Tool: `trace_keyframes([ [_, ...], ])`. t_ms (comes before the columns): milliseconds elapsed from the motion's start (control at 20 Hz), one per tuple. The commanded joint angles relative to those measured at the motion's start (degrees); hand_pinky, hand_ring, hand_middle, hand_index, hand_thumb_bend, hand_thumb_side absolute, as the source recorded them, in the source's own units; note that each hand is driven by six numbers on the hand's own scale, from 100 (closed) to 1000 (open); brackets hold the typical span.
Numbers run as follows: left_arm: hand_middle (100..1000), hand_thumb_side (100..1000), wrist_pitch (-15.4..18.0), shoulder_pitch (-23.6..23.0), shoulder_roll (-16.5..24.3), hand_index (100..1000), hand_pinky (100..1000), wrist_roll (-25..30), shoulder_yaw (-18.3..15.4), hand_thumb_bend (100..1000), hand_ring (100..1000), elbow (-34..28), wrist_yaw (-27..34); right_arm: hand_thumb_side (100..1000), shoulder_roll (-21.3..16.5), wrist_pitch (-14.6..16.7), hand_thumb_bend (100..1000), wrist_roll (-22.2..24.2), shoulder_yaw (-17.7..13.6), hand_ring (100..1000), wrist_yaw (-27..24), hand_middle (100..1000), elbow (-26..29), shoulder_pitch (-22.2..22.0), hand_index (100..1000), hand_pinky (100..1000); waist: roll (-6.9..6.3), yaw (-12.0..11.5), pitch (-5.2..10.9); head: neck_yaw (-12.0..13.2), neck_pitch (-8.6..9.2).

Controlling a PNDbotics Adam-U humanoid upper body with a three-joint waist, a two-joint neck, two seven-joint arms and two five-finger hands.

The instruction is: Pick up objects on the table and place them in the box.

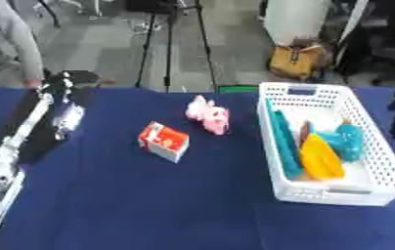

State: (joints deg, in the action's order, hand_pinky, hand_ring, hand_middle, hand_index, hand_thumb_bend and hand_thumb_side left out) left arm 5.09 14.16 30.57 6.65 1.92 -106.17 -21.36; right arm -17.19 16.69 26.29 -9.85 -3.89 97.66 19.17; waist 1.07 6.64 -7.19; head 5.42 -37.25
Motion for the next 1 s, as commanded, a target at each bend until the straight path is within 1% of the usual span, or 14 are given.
trace_keyframes([
  [50,824,1000,0.25,0.92,3.32,871,618,0.78,-0.13,178,667,0.12,-1.18,526,-1.13,0.13,100,0.07,-0.24,413,0.12,564,0.35,0.78,726,335,-0.08,0.11,0.87,-0.13,0.38],
  [350,819,1000,1.14,1.32,7.08,870,656,2.27,0.94,179,683,1.32,-3.33,526,-1.18,0.17,100,0.11,-0.22,413,0.15,563,0.30,0.73,726,335,-0.16,0.29,0.92,-0.10,0.37],
  [550,818,1000,1.61,1.54,8.01,870,659,2.83,1.36,179,685,1.78,-3.78,526,-1.17,0.16,100,0.10,-0.22,413,0.15,563,0.29,0.73,726,335,-0.18,0.31,0.93,-0.07,0.39],
  [600,815,997,1.74,1.65,8.18,869,682,2.94,1.51,186,695,1.84,-3.89,526,-1.20,0.16,100,0.12,-0.21,413,0.15,563,0.30,0.74,726,335,-0.24,0.35,0.94,-0.06,0.39],
  [700,809,983,2.53,2.48,9.80,865,713,3.90,2.79,201,710,2.31,-4.88,527,-1.27,0.16,100,0.18,-0.14,413,0.18,563,0.27,0.71,726,334,-0.32,0.47,1.02,-0.07,0.36],
  [850,806,980,3.79,4.18,13.34,863,732,5.50,4.63,210,720,3.41,-6.49,527,-1.26,0.21,100,0.28,-0.03,413,0.17,563,0.23,0.72,726,334,-0.28,0.67,1.10,0.04,0.34],
  [950,805,976,4.47,5.12,14.76,863,738,6.25,5.39,215,722,4.23,-6.83,527,-1.23,0.24,100,0.35,0.01,413,0.15,563,0.19,0.73,726,334,-0.25,0.74,1.14,0.09,0.31],
  [1000,803,961,4.79,5.56,15.24,862,757,6.56,5.76,233,732,4.71,-7.03,527,-1.23,0.24,100,0.38,0.03,413,0.14,563,0.18,0.72,726,334,-0.28,0.81,1.17,0.15,0.31],
])
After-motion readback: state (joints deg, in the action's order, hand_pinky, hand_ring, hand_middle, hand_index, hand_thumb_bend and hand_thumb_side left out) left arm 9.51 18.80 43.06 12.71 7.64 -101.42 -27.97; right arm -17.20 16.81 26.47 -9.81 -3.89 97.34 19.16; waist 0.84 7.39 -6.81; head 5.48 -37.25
